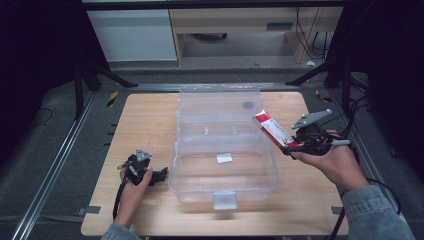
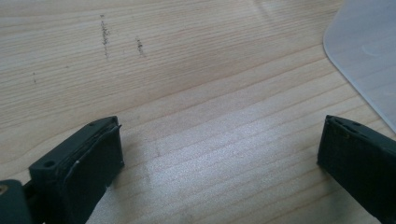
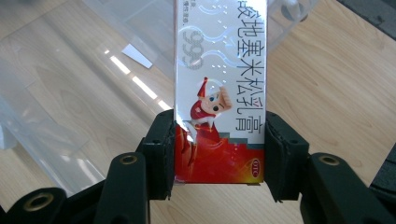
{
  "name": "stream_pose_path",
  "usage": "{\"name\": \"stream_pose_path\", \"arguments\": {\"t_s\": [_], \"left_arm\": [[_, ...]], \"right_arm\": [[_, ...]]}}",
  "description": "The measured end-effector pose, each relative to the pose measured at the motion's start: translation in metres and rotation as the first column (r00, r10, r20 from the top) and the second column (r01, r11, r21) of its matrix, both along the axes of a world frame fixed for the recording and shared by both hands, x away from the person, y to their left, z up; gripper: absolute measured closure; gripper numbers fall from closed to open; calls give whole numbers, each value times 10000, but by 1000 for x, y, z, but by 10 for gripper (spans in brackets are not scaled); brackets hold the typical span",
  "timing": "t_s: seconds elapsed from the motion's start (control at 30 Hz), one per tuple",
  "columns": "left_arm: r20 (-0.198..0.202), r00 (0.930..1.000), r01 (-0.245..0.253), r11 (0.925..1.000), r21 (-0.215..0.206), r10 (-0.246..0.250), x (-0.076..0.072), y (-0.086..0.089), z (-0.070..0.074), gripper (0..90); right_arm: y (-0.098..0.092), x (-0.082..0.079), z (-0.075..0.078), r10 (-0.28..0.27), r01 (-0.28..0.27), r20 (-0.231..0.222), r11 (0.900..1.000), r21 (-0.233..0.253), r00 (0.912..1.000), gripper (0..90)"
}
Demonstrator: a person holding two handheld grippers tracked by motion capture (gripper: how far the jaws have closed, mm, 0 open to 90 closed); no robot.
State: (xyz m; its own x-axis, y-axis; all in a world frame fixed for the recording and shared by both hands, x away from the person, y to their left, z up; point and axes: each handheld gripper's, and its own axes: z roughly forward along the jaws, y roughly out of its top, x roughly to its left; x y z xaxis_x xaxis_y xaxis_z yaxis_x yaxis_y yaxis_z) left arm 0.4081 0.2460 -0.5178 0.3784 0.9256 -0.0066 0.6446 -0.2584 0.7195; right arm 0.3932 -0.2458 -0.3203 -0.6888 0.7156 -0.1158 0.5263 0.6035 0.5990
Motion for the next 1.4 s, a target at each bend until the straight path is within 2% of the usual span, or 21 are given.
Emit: {"name": "stream_pose_path", "arguments": {"t_s": [0.17,0.2,0.37,0.57,0.63,0.67,0.7,0.8,0.83,0.93,0.97,1.23,1.33,1.4], "left_arm": [[2,10000,-1,10000,-2,1,0,0,0,0],[3,10000,4,10000,-1,-4,0,0,0,0],[12,10000,2,10000,-25,-2,0,0,0,0],[17,10000,26,10000,-15,-26,0,0,0,0],[13,10000,44,10000,-14,-44,0,0,0,0],[13,10000,44,10000,-14,-44,0,0,0,0],[10,10000,55,10000,-14,-55,0,0,0,0],[18,10000,52,10000,-12,-52,0,0,0,0],[12,10000,58,10000,-12,-58,0,0,0,0],[13,10000,73,10000,-12,-73,0,0,0,0],[12,10000,76,10000,-9,-76,0,0,0,0],[16,10000,83,10000,1,-83,0,1,0,0],[16,10000,90,10000,-1,-90,0,1,0,0],[22,10000,78,10000,-14,-78,0,1,0,0]], "right_arm": [[10,2,5,257,-256,51,9996,-132,9997,516],[18,3,8,437,-436,71,9990,-98,9990,516],[31,5,11,756,-756,179,9971,-40,9970,516],[53,9,16,1194,-1191,145,9927,-201,9927,516],[70,12,19,1502,-1497,79,9877,-450,9886,516],[70,12,19,1502,-1497,79,9877,-450,9886,516],[82,15,21,1731,-1724,88,9834,-562,9849,516],[91,17,21,1942,-1934,61,9791,-635,9809,516],[100,19,20,2114,-2104,49,9746,-765,9774,516],[108,21,19,2120,-2105,114,9744,-792,9772,516],[115,24,18,2291,-2282,27,9704,-792,9734,516],[130,28,15,2662,-2665,-162,9590,-967,9638,516],[139,26,11,2996,-3007,-271,9472,-1109,9537,516],[140,25,11,3016,-3030,-300,9462,-1133,9530,516]]}}
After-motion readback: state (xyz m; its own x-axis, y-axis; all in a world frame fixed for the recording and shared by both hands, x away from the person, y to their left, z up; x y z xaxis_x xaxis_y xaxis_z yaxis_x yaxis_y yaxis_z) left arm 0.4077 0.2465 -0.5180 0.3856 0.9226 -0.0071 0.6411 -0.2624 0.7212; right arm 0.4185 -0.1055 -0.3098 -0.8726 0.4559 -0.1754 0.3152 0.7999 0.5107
